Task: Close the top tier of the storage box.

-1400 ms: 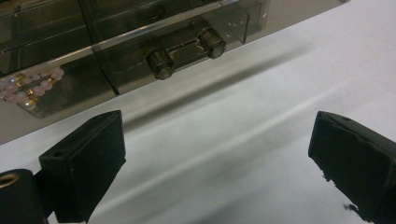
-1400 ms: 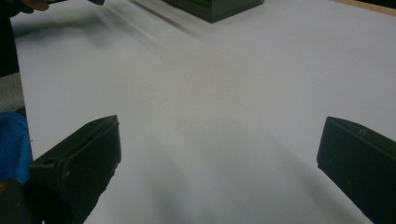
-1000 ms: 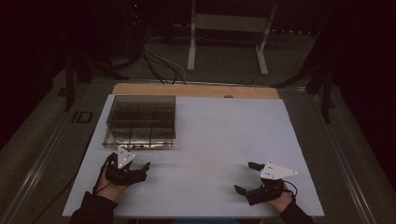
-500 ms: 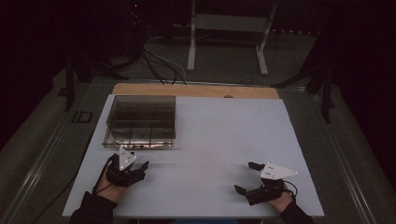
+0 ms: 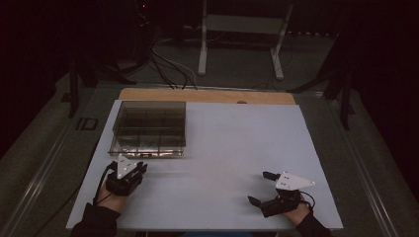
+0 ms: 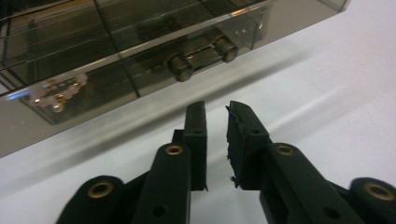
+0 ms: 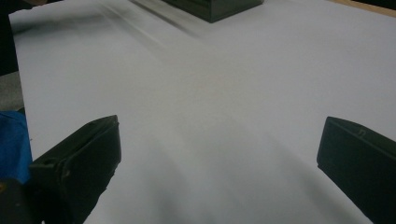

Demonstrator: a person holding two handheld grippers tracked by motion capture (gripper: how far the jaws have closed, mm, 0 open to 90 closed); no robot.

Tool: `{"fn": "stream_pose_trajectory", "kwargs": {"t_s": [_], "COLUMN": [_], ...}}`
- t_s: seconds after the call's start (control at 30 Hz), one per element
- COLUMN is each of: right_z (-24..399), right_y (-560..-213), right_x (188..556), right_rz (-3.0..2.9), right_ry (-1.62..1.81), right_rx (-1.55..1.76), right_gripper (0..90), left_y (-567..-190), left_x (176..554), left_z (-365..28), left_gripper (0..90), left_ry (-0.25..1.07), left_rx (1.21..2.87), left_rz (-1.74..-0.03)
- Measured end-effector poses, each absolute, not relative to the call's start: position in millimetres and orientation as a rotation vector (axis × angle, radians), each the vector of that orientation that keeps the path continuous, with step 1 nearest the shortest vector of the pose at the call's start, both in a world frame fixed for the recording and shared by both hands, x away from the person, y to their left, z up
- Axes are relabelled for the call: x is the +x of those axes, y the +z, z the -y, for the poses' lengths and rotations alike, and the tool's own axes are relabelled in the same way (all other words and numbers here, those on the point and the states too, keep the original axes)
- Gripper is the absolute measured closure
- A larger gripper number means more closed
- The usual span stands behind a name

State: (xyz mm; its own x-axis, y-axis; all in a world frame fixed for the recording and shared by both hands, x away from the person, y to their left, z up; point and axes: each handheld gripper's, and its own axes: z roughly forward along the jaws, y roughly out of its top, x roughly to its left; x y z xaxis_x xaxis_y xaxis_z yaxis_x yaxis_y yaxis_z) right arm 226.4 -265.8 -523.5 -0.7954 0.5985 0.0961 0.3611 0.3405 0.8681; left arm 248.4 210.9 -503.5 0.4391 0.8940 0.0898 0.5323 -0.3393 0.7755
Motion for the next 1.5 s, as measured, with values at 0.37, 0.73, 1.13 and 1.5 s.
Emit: {"fn": "stream_pose_trajectory", "kwargs": {"t_s": [0.37,0.73,1.13,1.5], "right_z": [266,266,266,266], "right_y": [-524,-524,-524,-524], "right_x": [227,227,227,227], "right_rz": [-2.366,-2.364,-2.361,-2.362], "right_ry": [1.437,1.439,1.438,1.438], "right_rx": [0.868,0.87,0.88,0.882], "right_gripper": [0.0,0.0,0.0,0.0], "left_y": [-495,-492,-495,-497], "left_x": [250,255,261,264], "left_z": [-215,-219,-219,-218], "left_gripper": [90.0,90.0,90.0,90.0], "left_ry": [0.756,0.793,0.801,0.799], "left_rx": [2.017,1.989,2.012,2.032], "left_rz": [-1.177,-1.186,-1.182,-1.179]}}
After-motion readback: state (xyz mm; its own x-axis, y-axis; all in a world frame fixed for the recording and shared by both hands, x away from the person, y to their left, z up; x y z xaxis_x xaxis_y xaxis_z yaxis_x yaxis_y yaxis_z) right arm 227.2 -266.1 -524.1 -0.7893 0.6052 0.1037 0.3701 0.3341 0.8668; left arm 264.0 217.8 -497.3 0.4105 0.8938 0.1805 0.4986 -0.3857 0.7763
